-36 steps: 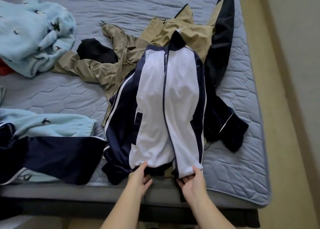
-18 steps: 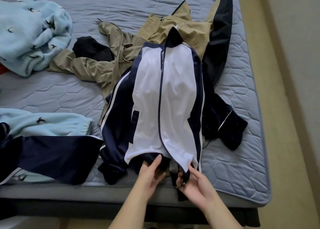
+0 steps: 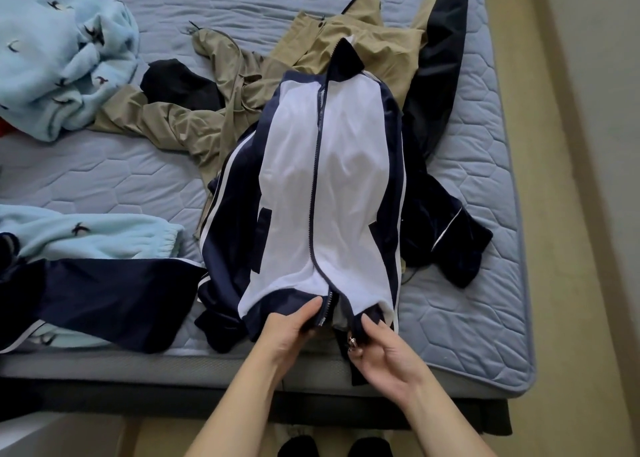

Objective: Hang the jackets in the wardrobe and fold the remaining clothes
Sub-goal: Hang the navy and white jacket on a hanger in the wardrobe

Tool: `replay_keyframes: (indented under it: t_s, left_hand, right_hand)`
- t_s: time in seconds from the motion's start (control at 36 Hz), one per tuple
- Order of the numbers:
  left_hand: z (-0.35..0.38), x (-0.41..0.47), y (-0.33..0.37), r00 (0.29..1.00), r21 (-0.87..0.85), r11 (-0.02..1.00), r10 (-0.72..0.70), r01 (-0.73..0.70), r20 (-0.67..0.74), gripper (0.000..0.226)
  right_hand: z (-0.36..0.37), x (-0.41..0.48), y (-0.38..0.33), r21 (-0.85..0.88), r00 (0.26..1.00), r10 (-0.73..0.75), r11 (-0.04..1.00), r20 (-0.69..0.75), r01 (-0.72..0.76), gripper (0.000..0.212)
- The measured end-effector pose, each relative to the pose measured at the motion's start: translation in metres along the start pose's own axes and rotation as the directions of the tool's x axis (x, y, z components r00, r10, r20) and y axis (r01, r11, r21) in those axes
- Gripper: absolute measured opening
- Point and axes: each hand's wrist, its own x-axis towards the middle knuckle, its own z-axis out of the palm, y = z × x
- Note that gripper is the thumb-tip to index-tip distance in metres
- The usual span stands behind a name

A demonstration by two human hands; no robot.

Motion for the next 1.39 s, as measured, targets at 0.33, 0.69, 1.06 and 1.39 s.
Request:
replay_keyframes:
  t_s: [0.33, 0.69, 1.06, 1.39]
  left_hand:
    - [0.02, -0.042, 0.004, 0.993, 0.108, 0.987, 0.122, -0.121, -0.002, 0.029]
    - [0.044, -0.064, -0.001, 0.84, 0.066, 0.852, 0.523, -0.519, -0.146, 0.012]
    - [0.043, -0.066, 0.004, 0.778, 0.096, 0.798, 0.601, -0.595, -0.181, 0.028]
    - [0.045, -0.07, 0.007, 0.779, 0.112, 0.798, 0.603, -0.593, -0.169, 0.035]
  right_hand:
    - [0.013, -0.021, 0.008, 0.014, 0.998, -0.056, 0.998, 0.01, 0.056, 0.025]
    - [0.038, -0.035, 0.023, 0.187, 0.976, -0.17, 0.963, -0.136, 0.194, 0.014]
    - [0.047, -0.037, 0.028, 0.113, 0.952, -0.204, 0.966, -0.226, 0.234, 0.016]
    - [0.051, -0.038, 0.032, 0.093, 0.932, -0.245, 0.956, -0.267, 0.278, 0.017]
